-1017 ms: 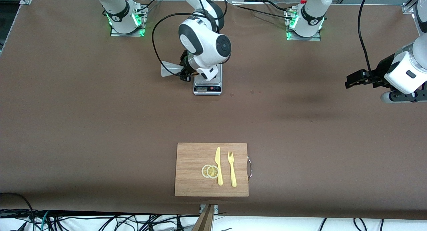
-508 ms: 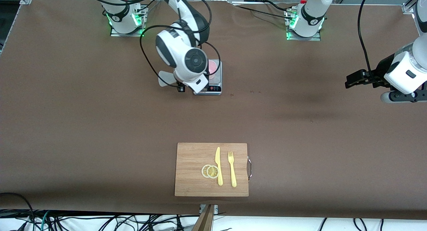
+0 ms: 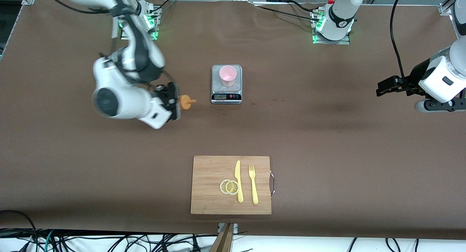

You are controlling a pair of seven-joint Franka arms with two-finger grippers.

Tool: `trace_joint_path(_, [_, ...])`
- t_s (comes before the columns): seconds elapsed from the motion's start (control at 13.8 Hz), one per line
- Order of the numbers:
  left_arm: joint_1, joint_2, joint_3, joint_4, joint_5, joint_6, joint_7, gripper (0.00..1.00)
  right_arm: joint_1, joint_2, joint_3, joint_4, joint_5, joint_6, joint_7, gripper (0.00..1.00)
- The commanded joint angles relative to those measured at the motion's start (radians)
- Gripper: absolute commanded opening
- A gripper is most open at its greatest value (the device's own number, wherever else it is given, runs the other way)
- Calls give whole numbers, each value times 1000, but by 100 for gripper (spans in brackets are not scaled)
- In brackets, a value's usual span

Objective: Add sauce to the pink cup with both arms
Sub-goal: 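Bring the bottle back upright and lower it onto the table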

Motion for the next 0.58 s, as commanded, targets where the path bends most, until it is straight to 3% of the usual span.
trace_joint_path(0.0, [-4,8,2,23,-5,-17,13,100,-155,-19,20,-67,204,4,-223,4])
trace_joint_path(0.29, [-4,8,2,23,-5,-17,13,100,-313,-18,18,-228,421,-54,-527,4])
trace_joint_path(0.51, [-4,8,1,23,-5,-17,13,100,-393,-9,-23,-339,483,-109,-746,4])
